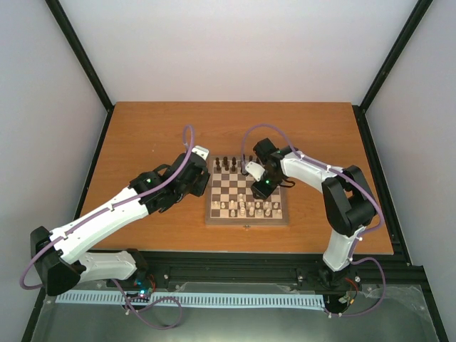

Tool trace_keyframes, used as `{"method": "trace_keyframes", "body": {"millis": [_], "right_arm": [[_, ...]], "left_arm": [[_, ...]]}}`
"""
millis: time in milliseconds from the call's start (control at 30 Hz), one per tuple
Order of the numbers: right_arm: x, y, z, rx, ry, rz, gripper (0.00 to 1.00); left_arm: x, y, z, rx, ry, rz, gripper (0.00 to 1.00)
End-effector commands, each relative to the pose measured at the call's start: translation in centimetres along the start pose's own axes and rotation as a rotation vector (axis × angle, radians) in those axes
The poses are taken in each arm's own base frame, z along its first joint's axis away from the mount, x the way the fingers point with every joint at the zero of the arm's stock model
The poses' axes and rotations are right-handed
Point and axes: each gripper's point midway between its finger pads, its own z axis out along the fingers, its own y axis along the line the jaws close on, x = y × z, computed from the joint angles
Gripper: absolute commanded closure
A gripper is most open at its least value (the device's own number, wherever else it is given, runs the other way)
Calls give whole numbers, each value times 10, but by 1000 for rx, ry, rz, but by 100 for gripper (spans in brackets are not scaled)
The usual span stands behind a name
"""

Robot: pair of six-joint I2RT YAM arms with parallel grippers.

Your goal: Set up the chess pieces on the board

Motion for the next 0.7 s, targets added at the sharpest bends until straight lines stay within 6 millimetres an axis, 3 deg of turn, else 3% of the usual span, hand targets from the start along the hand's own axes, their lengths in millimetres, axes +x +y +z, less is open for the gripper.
{"method": "trace_keyframes", "body": {"millis": [0,500,667], "right_arm": [[8,0,2,30,26,-10,60],[12,-4,7,49,39,-14,82],[8,-1,-6,51,-11,-32,87]], "left_arm": [[-7,1,-2,10,-19,-13,37],[-4,-3,0,26,-6,-8,37],[-7,-10,-2,70,-9,-49,37]]}}
